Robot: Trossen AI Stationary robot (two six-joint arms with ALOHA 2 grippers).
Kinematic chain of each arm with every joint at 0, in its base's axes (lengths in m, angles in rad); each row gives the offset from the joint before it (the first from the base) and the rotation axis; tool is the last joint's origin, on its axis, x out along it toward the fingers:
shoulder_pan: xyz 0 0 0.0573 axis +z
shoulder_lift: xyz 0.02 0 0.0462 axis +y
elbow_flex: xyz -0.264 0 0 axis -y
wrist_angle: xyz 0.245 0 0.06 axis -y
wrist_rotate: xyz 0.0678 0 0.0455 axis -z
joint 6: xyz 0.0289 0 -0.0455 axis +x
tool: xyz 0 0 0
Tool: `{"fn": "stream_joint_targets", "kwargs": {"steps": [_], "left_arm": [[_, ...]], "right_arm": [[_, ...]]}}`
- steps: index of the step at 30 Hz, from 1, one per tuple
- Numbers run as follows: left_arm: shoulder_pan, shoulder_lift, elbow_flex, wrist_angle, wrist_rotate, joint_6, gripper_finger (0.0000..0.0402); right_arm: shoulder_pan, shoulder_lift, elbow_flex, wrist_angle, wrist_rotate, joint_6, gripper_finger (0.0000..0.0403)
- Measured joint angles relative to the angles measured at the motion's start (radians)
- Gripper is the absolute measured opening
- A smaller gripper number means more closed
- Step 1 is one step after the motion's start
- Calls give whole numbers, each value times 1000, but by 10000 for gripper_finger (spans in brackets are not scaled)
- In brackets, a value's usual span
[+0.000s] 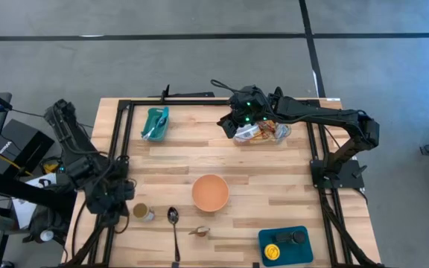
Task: Pick & Place Food Item
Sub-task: Put the golden seasoning bottle into the dark blue bin
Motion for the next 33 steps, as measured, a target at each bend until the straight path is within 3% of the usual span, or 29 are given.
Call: {"fn": "stream_joint_targets", "kwargs": {"steps": [8, 15, 33], "left_arm": [[-110, 0, 0, -109, 9, -125, 0], [-126, 32, -44, -124, 7, -145, 0], [-126, 66, -224, 34, 23, -109, 0]], "right_arm": [[0, 0, 0, 0, 0, 2, 120], [0, 0, 0, 0, 2, 2, 120], [0, 0, 0, 0, 3, 1, 120]]}}
